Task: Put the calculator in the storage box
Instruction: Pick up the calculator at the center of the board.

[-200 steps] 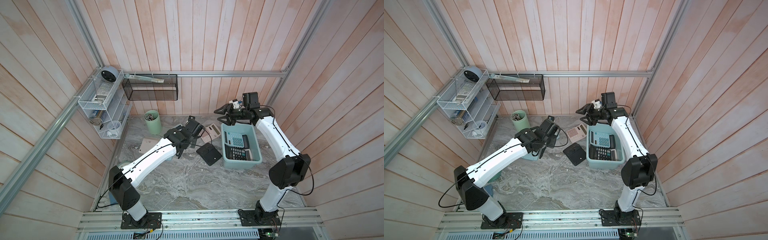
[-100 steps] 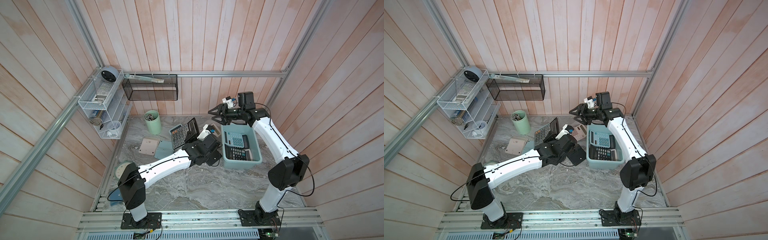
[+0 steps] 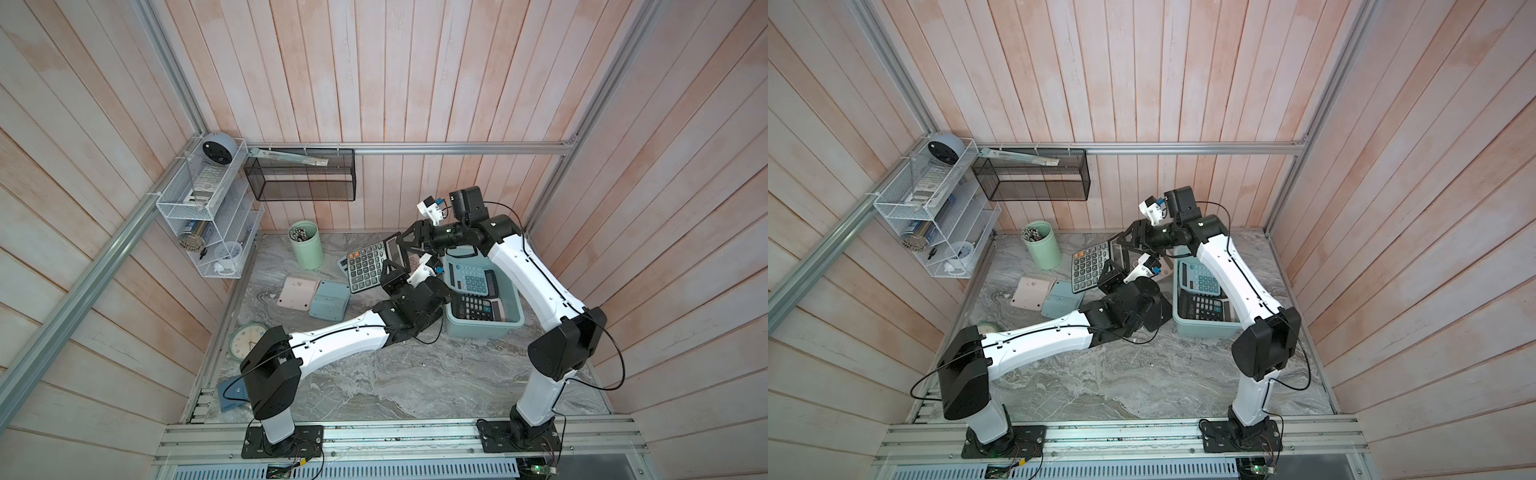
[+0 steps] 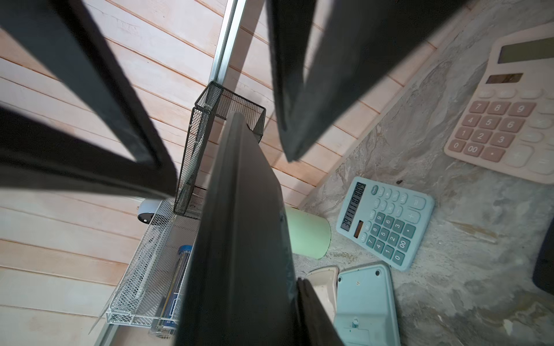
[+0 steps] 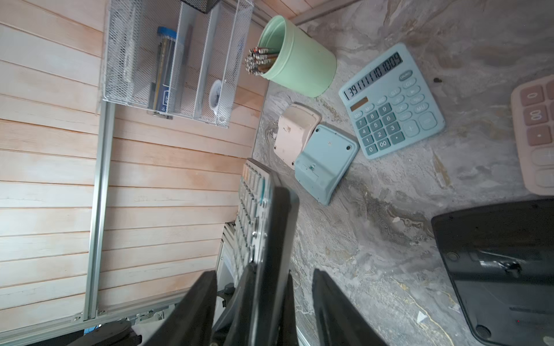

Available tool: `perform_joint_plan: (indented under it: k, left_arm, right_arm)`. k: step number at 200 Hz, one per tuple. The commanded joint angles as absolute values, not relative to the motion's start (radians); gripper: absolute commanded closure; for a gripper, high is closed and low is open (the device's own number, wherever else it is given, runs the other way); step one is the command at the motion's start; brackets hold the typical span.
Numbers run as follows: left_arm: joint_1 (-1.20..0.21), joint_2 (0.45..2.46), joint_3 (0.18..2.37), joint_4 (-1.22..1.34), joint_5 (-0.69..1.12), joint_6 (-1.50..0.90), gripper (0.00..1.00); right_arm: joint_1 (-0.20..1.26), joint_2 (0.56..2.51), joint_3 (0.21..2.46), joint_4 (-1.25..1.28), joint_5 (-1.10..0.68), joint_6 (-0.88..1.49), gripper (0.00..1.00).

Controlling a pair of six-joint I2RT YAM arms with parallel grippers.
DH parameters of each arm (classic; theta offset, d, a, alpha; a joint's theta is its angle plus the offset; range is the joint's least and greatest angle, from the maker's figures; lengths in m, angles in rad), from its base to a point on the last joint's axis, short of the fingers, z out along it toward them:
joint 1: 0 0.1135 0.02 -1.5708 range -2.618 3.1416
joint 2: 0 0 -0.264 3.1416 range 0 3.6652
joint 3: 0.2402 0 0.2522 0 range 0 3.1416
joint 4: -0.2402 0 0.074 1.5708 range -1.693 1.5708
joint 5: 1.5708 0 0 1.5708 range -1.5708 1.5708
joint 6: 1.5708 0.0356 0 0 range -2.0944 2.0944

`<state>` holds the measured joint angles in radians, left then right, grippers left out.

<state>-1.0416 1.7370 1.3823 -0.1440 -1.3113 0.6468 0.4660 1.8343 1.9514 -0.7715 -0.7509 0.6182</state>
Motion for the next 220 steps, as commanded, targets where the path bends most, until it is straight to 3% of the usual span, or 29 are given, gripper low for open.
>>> perform_joint_plan:
  k: [1,16,51,74,84,97,133,144,196,220]
  left_arm:
    - [-1.041,1.738,1.395,-0.112,-1.338,0.643,1.00]
    - [-1.041,1.738,1.402,-0.134,-1.333,0.624,1.00]
    - [-1.042,1.736,1.422,-0.207,-1.315,0.567,1.00]
    - [-1.043,1.739,1.442,-0.276,-1.302,0.513,1.00]
    - [-1.043,1.738,1.460,-0.321,-1.289,0.480,0.95]
    - [-1.042,1.741,1.490,-0.385,-1.263,0.430,0.76]
    - [-1.038,1.741,1.601,-0.630,-1.138,0.229,0.14]
    - [-1.034,1.739,1.633,-0.697,-1.096,0.159,0.01]
    - [-0.996,1.713,1.754,-0.963,-0.845,-0.112,0.00]
    - [-0.890,1.690,1.754,-1.019,-0.677,-0.235,0.00]
  right_arm:
    - [0.485,1.861,1.976,-0.862,-0.747,0.555,0.47]
    - [0.494,1.864,1.971,-0.846,-0.762,0.561,0.51]
    - [0.505,1.871,1.971,-0.820,-0.780,0.574,0.77]
    - [0.504,1.873,1.971,-0.815,-0.778,0.585,0.87]
    - [0.503,1.875,1.971,-0.814,-0.777,0.591,0.93]
    - [0.502,1.872,1.971,-0.813,-0.765,0.597,1.00]
    - [0.467,1.853,1.972,-0.834,-0.684,0.621,1.00]
    - [0.445,1.846,1.980,-0.862,-0.649,0.617,1.00]
    - [0.277,1.764,1.928,-0.931,-0.605,0.583,1.00]
    - [0.167,1.701,1.869,-0.936,-0.594,0.570,1.00]
